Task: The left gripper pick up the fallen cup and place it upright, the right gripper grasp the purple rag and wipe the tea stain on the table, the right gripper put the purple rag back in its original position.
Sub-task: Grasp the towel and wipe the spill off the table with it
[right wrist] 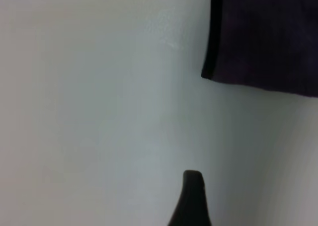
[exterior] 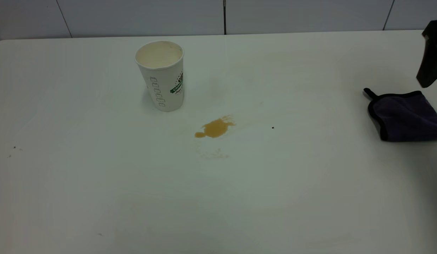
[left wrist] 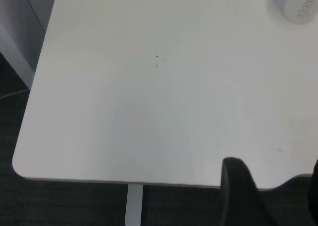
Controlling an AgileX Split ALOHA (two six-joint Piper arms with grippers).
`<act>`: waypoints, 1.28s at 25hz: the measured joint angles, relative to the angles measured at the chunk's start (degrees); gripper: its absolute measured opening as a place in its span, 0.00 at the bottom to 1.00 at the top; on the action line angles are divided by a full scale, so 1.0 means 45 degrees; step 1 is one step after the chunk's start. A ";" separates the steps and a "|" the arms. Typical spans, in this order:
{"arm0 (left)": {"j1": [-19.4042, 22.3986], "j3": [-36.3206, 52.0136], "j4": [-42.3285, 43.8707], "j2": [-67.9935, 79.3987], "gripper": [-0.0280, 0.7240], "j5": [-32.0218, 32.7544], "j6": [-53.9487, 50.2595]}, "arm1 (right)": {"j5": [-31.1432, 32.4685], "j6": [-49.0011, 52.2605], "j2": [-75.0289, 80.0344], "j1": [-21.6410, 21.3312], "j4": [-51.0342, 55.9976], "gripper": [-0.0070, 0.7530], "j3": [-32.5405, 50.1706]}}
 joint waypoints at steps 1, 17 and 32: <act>0.0000 0.0000 0.0000 0.0000 0.54 0.0000 0.0000 | 0.0115 -0.0018 0.0440 0.0078 -0.0011 0.94 -0.0364; 0.0000 0.0000 0.0000 0.0000 0.54 0.0000 0.0000 | 0.1401 0.1269 0.6765 0.0567 -0.2325 0.92 -0.6690; 0.0000 0.0000 0.0000 0.0000 0.54 0.0000 0.0000 | 0.1024 0.1820 0.7954 0.0224 -0.2439 0.45 -0.7348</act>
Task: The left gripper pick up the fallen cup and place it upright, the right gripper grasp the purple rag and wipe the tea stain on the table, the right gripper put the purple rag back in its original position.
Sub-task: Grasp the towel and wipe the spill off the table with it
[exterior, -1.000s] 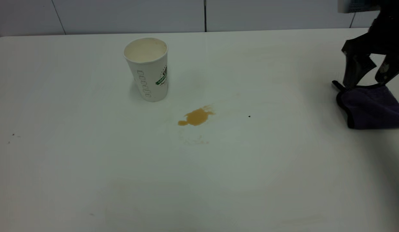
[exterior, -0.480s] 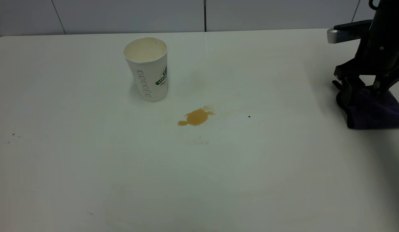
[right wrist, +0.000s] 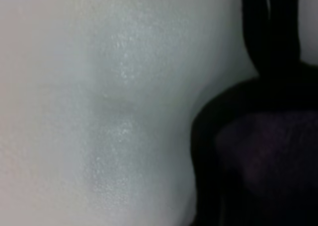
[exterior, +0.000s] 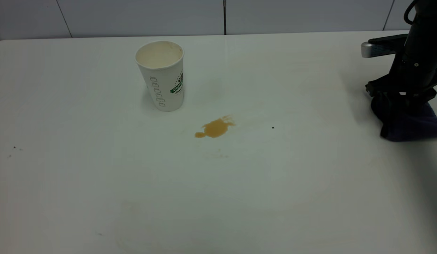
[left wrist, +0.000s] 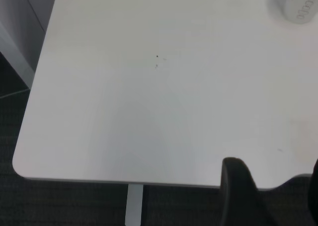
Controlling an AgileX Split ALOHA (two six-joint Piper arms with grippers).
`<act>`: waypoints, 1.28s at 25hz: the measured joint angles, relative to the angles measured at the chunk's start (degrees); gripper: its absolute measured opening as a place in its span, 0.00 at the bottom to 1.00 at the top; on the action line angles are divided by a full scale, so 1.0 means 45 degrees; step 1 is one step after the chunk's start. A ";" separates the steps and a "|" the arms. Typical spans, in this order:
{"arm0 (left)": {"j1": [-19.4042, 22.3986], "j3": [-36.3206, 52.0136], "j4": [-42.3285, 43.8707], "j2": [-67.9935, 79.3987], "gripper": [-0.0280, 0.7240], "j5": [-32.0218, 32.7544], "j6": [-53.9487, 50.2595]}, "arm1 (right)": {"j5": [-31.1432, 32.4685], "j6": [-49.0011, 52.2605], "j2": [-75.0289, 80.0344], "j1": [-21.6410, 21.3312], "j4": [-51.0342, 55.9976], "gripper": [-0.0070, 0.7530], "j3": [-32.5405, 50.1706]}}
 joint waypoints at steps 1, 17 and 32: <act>0.0000 0.0000 0.0000 0.0000 0.54 0.0000 0.0000 | 0.0000 -0.0105 0.0004 -0.0013 0.0277 0.34 -0.0004; 0.0000 0.0000 0.0000 0.0000 0.54 0.0000 0.0000 | -0.1075 -0.3666 0.0157 0.3818 0.6209 0.11 -0.0004; 0.0000 0.0000 0.0000 0.0000 0.54 0.0000 0.0000 | -0.1291 -0.3383 0.1696 0.5815 0.7014 0.11 -0.3090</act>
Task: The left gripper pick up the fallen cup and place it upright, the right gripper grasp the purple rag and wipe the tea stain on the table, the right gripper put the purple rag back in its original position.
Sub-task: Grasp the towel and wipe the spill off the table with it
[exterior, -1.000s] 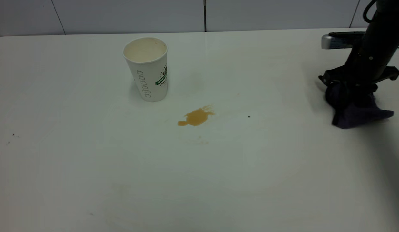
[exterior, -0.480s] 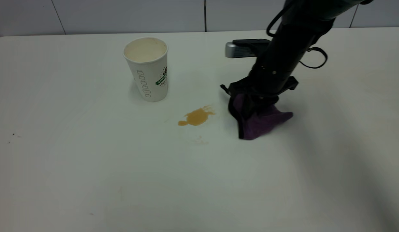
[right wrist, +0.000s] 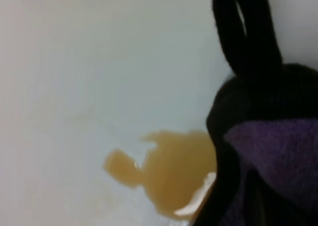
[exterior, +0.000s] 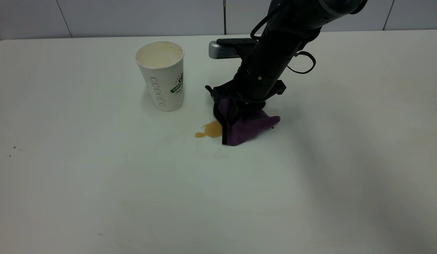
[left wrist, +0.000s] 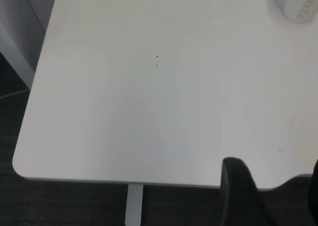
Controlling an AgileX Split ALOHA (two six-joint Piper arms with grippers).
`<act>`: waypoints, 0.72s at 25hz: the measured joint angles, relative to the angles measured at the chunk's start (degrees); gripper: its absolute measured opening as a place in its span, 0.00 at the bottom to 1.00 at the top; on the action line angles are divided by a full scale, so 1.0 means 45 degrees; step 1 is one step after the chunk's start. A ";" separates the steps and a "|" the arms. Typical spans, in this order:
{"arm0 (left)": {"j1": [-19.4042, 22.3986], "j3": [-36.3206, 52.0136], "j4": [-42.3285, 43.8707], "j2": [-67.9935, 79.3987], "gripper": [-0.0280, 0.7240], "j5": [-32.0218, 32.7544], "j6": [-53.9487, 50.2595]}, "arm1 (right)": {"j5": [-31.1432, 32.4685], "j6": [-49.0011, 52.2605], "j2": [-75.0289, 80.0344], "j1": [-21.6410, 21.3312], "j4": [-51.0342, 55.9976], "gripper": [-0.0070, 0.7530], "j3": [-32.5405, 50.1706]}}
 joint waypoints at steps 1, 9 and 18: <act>0.0000 0.0000 0.0000 0.0000 0.54 0.0000 0.0000 | 0.0069 0.0015 0.0078 0.0000 0.0138 0.11 -0.0171; 0.0000 0.0000 0.0000 0.0000 0.54 0.0000 0.0000 | 0.0449 0.0015 0.0328 0.0040 0.1032 0.11 -0.0574; 0.0000 0.0000 0.0005 0.0000 0.54 0.0000 0.0000 | 0.0944 0.0015 0.0379 0.1231 0.1345 0.11 -0.0599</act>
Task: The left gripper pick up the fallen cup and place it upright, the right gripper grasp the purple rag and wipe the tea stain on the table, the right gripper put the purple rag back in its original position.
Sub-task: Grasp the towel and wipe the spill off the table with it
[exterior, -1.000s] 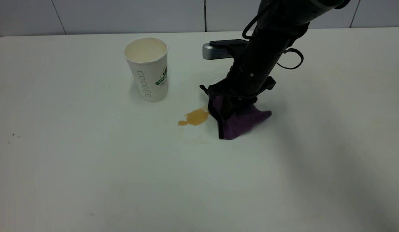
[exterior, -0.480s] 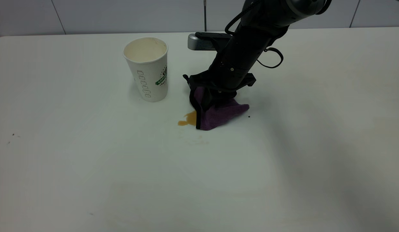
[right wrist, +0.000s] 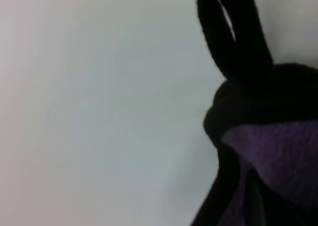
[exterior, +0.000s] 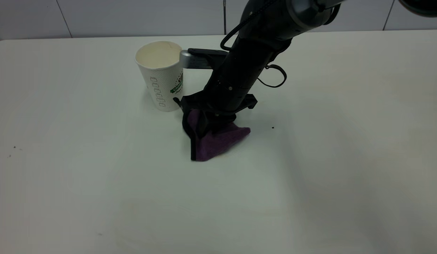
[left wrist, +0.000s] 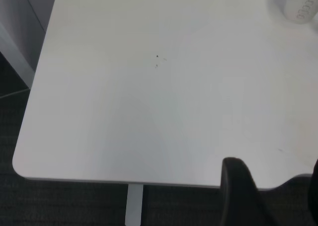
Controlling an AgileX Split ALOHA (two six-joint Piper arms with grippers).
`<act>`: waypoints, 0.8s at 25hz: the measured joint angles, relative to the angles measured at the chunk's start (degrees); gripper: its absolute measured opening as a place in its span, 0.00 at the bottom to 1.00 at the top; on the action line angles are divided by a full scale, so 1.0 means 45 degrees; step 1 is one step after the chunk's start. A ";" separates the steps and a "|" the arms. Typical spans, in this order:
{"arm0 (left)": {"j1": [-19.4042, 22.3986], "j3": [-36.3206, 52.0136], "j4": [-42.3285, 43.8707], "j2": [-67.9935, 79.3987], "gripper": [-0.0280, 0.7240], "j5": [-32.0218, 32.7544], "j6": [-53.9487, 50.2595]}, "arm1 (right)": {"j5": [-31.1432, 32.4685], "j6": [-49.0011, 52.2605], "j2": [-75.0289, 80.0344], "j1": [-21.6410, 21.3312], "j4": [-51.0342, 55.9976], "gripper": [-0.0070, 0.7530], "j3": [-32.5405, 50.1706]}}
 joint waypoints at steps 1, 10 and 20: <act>0.0000 0.0000 0.0000 0.0000 0.54 0.0000 0.0000 | 0.0029 0.0000 0.0000 0.0132 0.0033 0.11 0.0000; 0.0000 0.0000 0.0010 0.0000 0.54 0.0000 0.0000 | -0.0583 0.0265 0.0025 0.0363 0.0129 0.11 0.0000; 0.0000 0.0000 0.0010 0.0000 0.54 0.0000 0.0000 | -0.1665 0.1704 0.0048 -0.1374 -0.0932 0.11 -0.0041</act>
